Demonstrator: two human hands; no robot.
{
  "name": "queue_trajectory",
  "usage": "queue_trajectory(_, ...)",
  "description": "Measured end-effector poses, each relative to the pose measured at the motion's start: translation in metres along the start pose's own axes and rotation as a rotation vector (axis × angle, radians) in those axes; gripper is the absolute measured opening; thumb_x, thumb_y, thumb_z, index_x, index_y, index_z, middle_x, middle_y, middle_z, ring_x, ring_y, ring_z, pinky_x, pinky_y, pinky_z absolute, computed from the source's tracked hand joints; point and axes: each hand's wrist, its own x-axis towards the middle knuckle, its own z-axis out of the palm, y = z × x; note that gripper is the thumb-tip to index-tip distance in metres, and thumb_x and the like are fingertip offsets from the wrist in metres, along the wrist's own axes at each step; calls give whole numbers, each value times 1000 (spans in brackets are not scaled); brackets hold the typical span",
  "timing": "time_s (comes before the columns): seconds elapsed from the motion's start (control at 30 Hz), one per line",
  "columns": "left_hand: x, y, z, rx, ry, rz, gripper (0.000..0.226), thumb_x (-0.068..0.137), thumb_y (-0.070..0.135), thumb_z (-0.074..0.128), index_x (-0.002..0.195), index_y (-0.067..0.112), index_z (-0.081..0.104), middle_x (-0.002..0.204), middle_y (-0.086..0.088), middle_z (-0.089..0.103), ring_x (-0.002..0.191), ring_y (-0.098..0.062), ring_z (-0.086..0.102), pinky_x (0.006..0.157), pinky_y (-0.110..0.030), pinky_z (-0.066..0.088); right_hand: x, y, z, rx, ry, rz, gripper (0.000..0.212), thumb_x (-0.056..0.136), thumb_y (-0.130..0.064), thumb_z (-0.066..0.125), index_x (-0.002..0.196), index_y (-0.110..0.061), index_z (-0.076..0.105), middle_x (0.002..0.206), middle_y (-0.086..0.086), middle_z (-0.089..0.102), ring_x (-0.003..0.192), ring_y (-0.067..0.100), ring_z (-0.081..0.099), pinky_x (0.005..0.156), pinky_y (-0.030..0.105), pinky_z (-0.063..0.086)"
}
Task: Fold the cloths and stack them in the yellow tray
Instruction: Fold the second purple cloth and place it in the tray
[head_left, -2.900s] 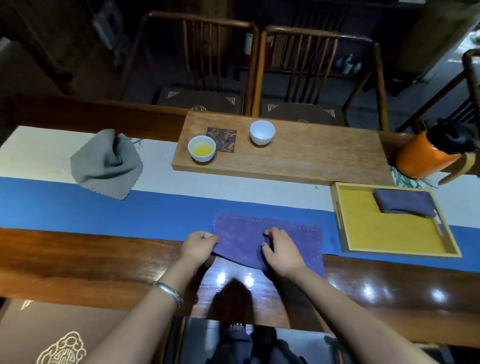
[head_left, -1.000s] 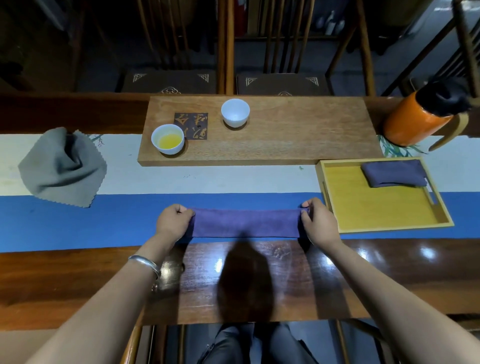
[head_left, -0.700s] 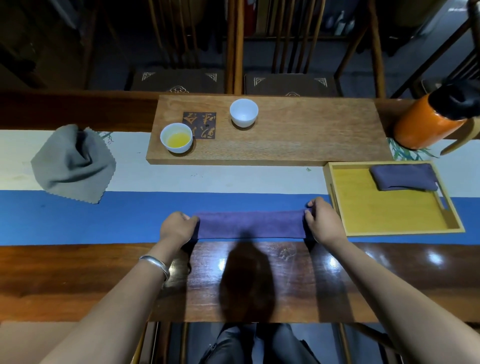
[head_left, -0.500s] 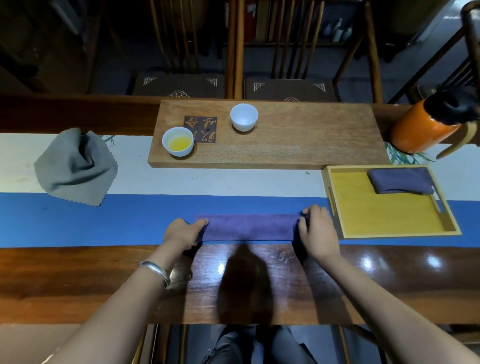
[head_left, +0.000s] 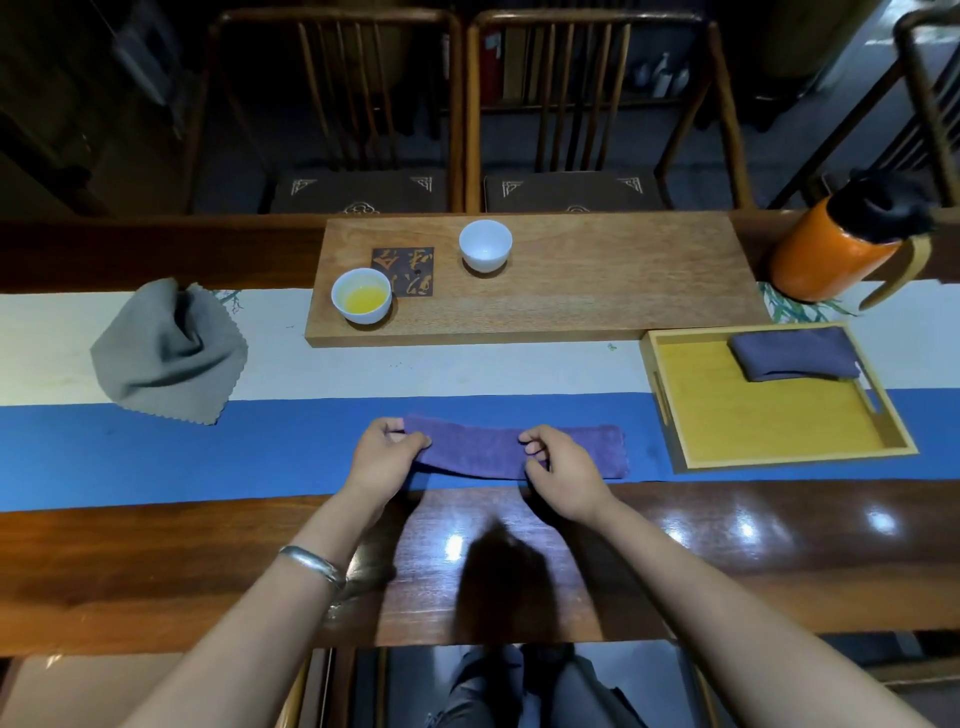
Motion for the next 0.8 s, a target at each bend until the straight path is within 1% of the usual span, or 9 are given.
queue_trajectory(0.1,-12,21,18,-33,-76,91,22,87,1,61,103,9,48,77,-6,59,75,-21,59,76,-33,52,-2,-5,0,170,48,22,23,86,-3,47,101,-14,60,98,3,63,89,20,59,86,27,47)
queue_trajectory(0.17,-17,33,36,40,-131,177,25,87,5,63,106,11,47,71,-5,54,69,-17,54,66,-23,48,-2,-13,-1,384,71,112,17,92,-8,45,92,-16,60,88,1,63,80,17,58,78,25,47)
queue_trajectory(0.2,-19,37,46,76,-160,217,28,88,8,63,109,13,46,68,-3,52,64,-14,51,60,-17,45,-1,-19,-4,512,73,184,18,95,-16,44,88,-17,61,82,-1,62,74,15,56,70,23,46)
queue_trajectory(0.27,-22,46,66,72,-245,229,31,94,16,56,121,16,40,73,-2,54,66,-13,54,64,-19,46,2,-27,-14,695,72,317,30,97,-37,43,83,-18,61,74,-1,60,66,14,54,61,23,44)
queue_trajectory(0.33,-25,52,85,2,-356,170,28,100,19,44,127,20,33,85,-6,60,71,-16,58,69,-24,50,4,-28,-25,697,99,352,37,92,-50,46,86,-16,61,75,2,59,69,15,55,63,27,48)
queue_trajectory(0.47,-28,50,110,-10,-414,119,20,103,16,32,122,21,32,88,-7,61,68,-17,59,66,-24,50,0,-10,-35,590,248,345,9,87,-19,61,83,-12,55,74,4,54,69,15,51,73,34,46)
queue_trajectory(0.53,-26,45,114,13,-374,113,23,101,9,33,122,18,34,91,-8,58,68,-17,57,66,-25,49,-1,-2,-38,616,274,379,10,85,-4,59,81,-12,55,69,2,54,61,14,49,72,35,46)
queue_trajectory(0.67,-18,34,112,26,-345,74,23,98,1,31,117,12,38,85,-8,57,67,-18,56,65,-25,48,-3,10,-35,624,295,401,16,84,3,56,77,-11,55,68,2,53,60,14,49,74,37,46)
queue_trajectory(0.8,-12,19,107,138,-293,107,22,95,-3,37,111,10,45,86,-9,59,68,-15,58,66,-24,50,-5,13,-28,590,269,373,6,85,-1,56,87,-7,57,75,5,58,72,21,56,83,45,52)
